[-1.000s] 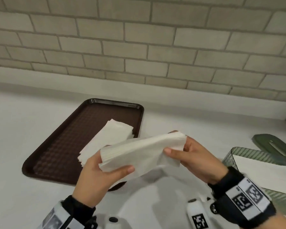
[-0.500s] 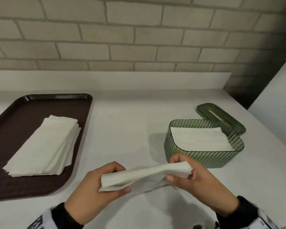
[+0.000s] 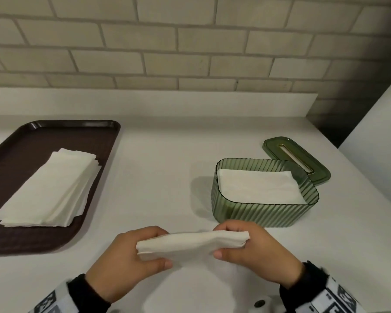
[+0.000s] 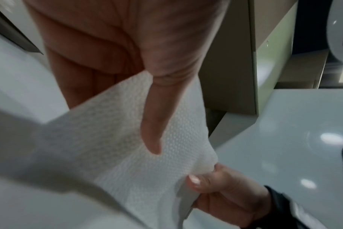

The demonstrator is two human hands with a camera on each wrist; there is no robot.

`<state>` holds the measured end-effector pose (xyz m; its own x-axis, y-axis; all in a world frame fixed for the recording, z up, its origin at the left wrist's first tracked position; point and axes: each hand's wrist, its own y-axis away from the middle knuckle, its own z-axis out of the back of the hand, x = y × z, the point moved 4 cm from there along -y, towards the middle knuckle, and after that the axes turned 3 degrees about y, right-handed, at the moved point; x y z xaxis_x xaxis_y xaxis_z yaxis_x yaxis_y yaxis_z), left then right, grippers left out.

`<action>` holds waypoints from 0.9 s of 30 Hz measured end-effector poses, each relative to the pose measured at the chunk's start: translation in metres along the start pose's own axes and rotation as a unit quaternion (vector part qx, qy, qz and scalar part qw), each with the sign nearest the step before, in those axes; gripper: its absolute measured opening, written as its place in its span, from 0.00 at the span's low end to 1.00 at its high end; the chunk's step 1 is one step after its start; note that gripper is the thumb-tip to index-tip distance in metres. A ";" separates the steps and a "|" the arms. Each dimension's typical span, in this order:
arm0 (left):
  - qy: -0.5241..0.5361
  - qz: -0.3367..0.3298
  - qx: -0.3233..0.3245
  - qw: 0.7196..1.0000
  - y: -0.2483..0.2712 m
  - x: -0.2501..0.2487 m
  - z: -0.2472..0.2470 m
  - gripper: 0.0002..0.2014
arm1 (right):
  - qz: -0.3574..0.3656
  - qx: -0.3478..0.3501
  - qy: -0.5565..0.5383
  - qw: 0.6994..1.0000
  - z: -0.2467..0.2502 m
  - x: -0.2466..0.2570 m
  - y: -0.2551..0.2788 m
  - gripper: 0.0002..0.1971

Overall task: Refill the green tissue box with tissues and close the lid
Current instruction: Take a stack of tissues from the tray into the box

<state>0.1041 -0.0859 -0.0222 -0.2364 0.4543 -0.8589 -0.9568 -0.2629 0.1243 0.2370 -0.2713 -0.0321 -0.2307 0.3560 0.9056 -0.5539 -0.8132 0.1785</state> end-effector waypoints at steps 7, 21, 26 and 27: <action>0.001 0.041 -0.015 0.999 0.000 0.006 -0.005 0.20 | -0.032 0.052 0.025 0.998 0.006 -0.007 -0.003 0.17; 0.210 0.086 0.038 0.973 -0.007 -0.027 -0.012 0.09 | 0.003 0.049 -0.125 0.991 0.049 0.015 0.009 0.16; 0.293 0.094 0.056 0.950 -0.009 -0.029 -0.018 0.24 | 0.012 0.128 -0.136 0.982 0.050 0.014 0.016 0.21; 0.271 0.080 0.057 0.958 -0.009 -0.023 -0.018 0.31 | 0.013 0.127 -0.111 0.986 0.047 0.010 0.015 0.22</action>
<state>0.1211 -0.1097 -0.0124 -0.2877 -0.1004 -0.9525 -0.9354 -0.1838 0.3019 0.2641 -0.3014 -0.0024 -0.0466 0.2466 0.9680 -0.3248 -0.9201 0.2188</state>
